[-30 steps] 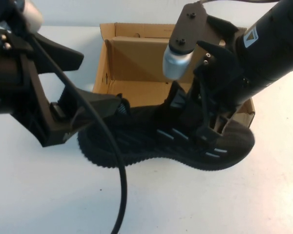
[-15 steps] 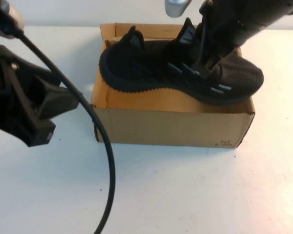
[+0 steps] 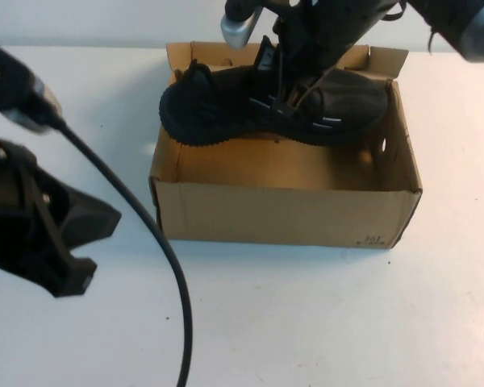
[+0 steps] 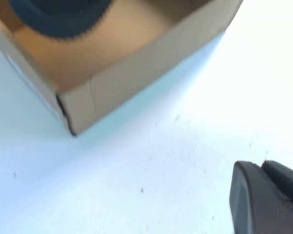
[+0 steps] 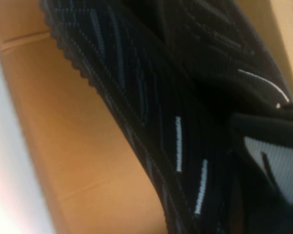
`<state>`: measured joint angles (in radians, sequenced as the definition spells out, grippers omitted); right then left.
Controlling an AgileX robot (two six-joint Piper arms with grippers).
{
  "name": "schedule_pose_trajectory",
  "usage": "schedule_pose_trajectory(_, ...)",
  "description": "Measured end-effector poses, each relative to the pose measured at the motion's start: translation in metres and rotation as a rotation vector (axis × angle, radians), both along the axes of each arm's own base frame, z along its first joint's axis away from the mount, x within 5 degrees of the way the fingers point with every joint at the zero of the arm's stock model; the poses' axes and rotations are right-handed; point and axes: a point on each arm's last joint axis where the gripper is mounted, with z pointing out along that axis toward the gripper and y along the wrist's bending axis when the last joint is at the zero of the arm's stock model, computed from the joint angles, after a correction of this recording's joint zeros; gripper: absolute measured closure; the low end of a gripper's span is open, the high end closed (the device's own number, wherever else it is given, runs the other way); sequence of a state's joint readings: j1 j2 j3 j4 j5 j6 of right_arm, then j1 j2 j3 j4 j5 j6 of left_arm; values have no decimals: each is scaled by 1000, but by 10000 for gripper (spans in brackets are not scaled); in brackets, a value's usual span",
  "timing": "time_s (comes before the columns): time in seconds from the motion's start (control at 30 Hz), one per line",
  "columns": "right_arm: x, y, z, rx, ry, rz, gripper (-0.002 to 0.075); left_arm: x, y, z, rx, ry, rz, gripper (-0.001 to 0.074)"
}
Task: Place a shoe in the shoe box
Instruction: Place the shoe in the shoe box
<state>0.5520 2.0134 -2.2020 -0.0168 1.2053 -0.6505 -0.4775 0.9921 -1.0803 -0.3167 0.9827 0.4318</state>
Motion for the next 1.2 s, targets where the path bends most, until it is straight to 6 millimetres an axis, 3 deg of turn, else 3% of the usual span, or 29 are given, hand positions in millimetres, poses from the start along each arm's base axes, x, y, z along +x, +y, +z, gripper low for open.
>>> schedule_pose_trajectory(0.2,29,0,-25,2,0,-33,690,1,0,-29,34,64,9,734)
schedule_pose_trajectory(0.47,62,-16,-62,0,34,-94,690,3,0,-32,25,50,20,734)
schedule_pose_trajectory(1.2,84,-6,-111,30,81,-104,691,4,-1,-32,19,44,23,734)
